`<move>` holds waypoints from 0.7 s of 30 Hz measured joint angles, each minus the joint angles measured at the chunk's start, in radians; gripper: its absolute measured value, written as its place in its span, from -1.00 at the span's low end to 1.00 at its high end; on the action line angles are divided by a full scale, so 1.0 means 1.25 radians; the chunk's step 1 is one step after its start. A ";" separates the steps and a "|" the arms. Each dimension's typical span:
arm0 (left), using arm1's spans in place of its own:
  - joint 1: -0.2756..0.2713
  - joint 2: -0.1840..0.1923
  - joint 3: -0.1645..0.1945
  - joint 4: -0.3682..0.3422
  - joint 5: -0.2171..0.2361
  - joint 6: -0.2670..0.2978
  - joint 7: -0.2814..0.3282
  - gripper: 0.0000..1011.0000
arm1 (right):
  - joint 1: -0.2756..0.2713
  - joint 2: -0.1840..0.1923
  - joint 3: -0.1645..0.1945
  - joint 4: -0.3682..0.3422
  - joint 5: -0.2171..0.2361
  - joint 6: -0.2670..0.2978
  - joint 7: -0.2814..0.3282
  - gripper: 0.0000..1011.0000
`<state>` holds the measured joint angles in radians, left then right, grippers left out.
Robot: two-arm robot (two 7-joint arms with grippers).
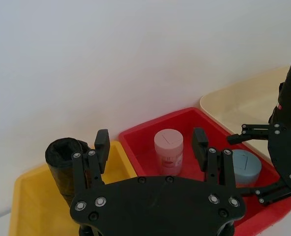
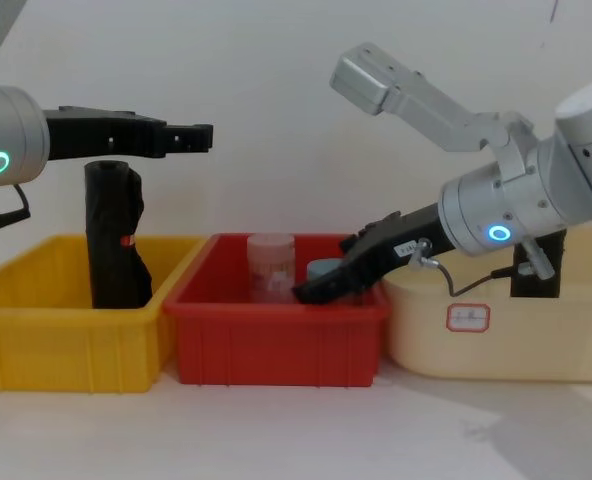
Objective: Pick up the garbage bag with the one hand and transfer it to the other hand.
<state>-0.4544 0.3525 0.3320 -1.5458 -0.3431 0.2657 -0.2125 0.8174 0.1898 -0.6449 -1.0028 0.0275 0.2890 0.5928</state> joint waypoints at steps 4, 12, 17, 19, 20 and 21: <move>0.000 0.000 0.000 0.000 0.000 0.000 0.000 0.98 | 0.002 0.000 0.000 0.005 -0.002 -0.003 0.001 0.93; 0.000 0.000 0.000 0.000 0.000 0.000 0.000 0.98 | 0.004 -0.001 0.000 0.011 -0.004 -0.005 0.003 0.57; 0.000 0.000 0.000 0.000 0.000 0.000 0.000 0.98 | 0.006 -0.001 0.001 0.013 -0.005 -0.006 0.004 0.37; 0.000 0.000 0.000 0.000 0.000 0.000 0.000 0.98 | 0.006 -0.001 0.001 0.014 -0.005 -0.007 0.004 0.37; 0.000 0.000 0.000 0.000 0.000 0.000 0.000 0.98 | 0.006 -0.001 0.001 0.014 -0.005 -0.007 0.004 0.37; 0.000 0.000 0.000 0.000 0.000 0.000 0.000 0.98 | 0.006 -0.001 0.001 0.014 -0.006 -0.007 0.004 0.37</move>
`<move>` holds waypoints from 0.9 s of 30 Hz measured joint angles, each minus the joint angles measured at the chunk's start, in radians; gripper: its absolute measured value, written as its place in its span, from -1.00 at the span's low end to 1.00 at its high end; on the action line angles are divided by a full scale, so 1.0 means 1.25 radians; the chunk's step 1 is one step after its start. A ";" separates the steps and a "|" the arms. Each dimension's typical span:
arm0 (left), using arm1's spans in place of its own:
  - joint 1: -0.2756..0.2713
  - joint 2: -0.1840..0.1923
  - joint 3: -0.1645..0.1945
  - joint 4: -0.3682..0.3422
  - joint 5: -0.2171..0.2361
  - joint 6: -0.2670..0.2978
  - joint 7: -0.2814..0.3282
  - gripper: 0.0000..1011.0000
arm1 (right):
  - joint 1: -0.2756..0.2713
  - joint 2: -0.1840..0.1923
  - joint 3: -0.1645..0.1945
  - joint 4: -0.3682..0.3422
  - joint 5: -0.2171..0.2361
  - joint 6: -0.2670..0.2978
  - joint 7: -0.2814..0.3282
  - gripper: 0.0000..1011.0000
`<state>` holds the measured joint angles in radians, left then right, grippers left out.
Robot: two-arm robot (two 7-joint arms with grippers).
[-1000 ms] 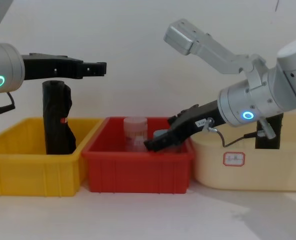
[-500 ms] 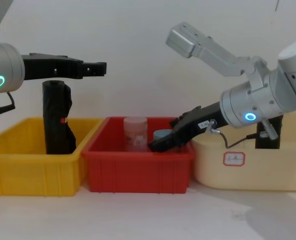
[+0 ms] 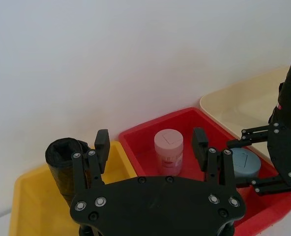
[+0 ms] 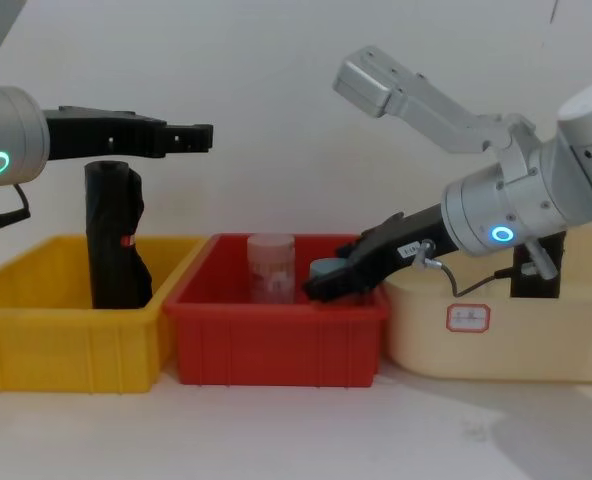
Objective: Pick up the garbage bag with the one hand and transfer it to the other hand.
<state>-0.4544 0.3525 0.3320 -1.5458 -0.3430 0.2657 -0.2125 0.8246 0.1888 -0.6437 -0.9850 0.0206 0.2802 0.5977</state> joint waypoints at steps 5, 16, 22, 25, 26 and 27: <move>0.000 0.000 0.000 0.000 0.000 0.000 0.000 0.98 | 0.000 0.000 0.000 0.001 0.000 0.000 0.000 0.37; 0.000 0.000 0.000 0.000 0.000 0.000 0.000 0.98 | -0.011 0.004 0.020 -0.030 0.017 0.004 -0.005 0.37; 0.000 0.000 0.000 0.000 0.000 0.000 0.000 0.98 | -0.023 0.012 0.049 -0.083 0.042 0.014 -0.017 0.37; 0.000 0.000 0.000 0.000 0.000 0.000 0.000 0.98 | -0.030 0.019 0.068 -0.117 0.057 0.019 -0.026 0.37; 0.000 0.000 0.000 0.000 0.000 0.000 0.000 0.98 | -0.033 0.021 0.075 -0.127 0.060 0.020 -0.029 0.37; 0.000 0.000 0.000 0.000 0.000 0.000 0.000 0.98 | -0.036 0.025 0.085 -0.144 0.067 0.023 -0.034 0.37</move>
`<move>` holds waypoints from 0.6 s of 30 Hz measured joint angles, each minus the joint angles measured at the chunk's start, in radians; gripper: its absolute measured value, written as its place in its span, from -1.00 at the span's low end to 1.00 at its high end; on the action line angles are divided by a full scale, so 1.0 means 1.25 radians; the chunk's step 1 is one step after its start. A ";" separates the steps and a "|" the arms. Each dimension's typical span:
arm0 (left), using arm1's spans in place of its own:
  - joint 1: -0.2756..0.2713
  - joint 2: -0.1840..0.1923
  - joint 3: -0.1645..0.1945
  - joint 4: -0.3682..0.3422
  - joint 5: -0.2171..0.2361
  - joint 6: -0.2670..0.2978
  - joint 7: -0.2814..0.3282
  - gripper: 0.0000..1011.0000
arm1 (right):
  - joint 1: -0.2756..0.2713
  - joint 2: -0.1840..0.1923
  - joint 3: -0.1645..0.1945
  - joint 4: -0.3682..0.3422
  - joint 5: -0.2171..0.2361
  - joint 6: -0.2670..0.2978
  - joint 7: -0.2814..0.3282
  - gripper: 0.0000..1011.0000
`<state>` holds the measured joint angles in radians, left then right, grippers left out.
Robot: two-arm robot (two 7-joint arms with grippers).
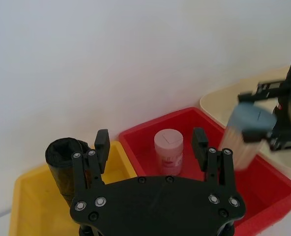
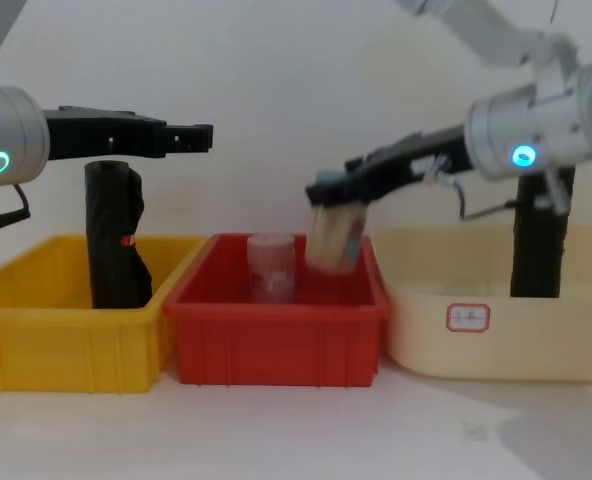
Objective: Pick up the garbage bag with the one hand and transfer it to the other hand.
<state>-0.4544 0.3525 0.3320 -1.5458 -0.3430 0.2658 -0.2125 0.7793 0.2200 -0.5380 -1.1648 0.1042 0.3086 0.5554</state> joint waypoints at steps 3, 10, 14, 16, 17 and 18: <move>0.000 0.000 0.000 0.000 0.000 0.000 0.000 0.98 | -0.006 0.007 0.018 -0.027 0.011 0.004 -0.009 0.37; 0.000 0.000 0.000 0.000 0.000 0.000 0.000 0.98 | -0.033 0.027 0.070 -0.092 0.049 0.015 -0.029 0.37; 0.000 0.000 0.000 0.000 0.000 0.000 0.000 0.98 | -0.062 0.042 0.105 -0.127 0.075 0.024 -0.043 0.37; 0.000 0.000 0.000 0.000 0.000 0.000 0.000 0.98 | -0.073 0.047 0.115 -0.135 0.083 0.026 -0.050 0.37; 0.000 0.000 0.000 0.000 0.000 0.000 0.000 0.98 | -0.080 0.049 0.121 -0.141 0.086 0.027 -0.053 0.37; 0.000 0.000 0.000 0.000 0.000 0.000 0.000 0.98 | -0.092 0.054 0.132 -0.149 0.093 0.028 -0.061 0.37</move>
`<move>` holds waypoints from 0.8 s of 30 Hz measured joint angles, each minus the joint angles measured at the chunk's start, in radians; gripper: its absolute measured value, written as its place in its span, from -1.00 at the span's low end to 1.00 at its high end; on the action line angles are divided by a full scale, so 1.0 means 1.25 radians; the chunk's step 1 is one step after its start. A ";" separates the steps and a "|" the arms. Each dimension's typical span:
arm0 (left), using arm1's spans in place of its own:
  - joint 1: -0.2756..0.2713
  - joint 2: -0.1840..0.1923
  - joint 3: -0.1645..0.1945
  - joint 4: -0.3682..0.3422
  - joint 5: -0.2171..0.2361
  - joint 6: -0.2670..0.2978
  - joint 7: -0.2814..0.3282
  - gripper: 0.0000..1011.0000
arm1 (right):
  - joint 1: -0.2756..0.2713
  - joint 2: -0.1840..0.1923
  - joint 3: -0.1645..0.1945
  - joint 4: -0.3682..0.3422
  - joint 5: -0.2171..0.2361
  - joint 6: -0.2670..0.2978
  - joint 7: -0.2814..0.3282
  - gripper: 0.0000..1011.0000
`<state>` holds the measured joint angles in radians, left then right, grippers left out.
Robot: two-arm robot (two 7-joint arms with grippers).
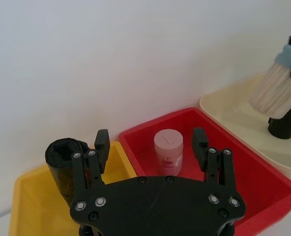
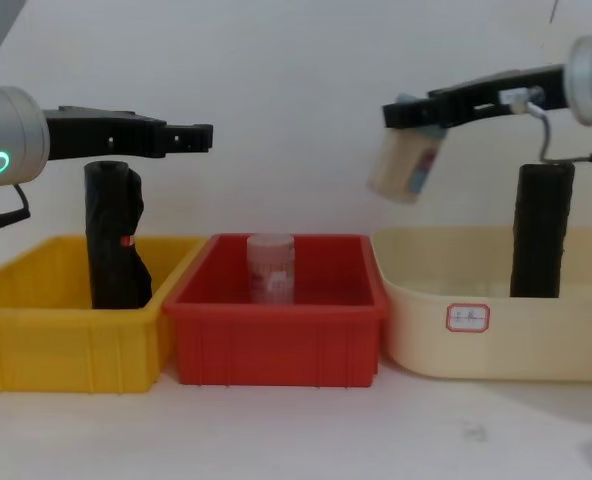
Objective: Pick up the garbage bag with the one hand and transfer it to the other hand.
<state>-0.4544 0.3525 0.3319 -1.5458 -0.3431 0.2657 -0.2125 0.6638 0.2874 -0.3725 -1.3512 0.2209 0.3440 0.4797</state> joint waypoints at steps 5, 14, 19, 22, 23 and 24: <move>0.000 0.000 0.000 0.000 0.000 0.000 0.000 0.98 | -0.037 0.011 0.030 -0.016 0.015 0.000 -0.030 0.37; 0.000 0.000 0.000 0.000 0.000 0.000 0.000 0.98 | -0.086 0.018 0.069 -0.013 0.021 -0.030 -0.086 0.55; 0.000 0.000 0.000 0.000 0.000 0.000 0.000 0.98 | -0.103 0.020 0.082 -0.005 0.021 -0.051 -0.106 0.80; 0.000 0.000 0.000 0.000 0.000 0.000 0.000 0.98 | -0.111 0.021 0.090 0.000 0.020 -0.061 -0.117 0.94; 0.000 0.000 0.000 0.000 0.000 0.000 0.000 0.98 | -0.113 0.022 0.091 0.001 0.020 -0.062 -0.118 0.98; 0.000 0.000 0.000 0.000 0.000 0.000 0.000 0.98 | -0.114 0.022 0.092 0.001 0.020 -0.063 -0.119 0.98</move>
<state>-0.4544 0.3525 0.3319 -1.5458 -0.3431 0.2657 -0.2124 0.5211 0.3144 -0.2573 -1.3503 0.2461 0.2651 0.3305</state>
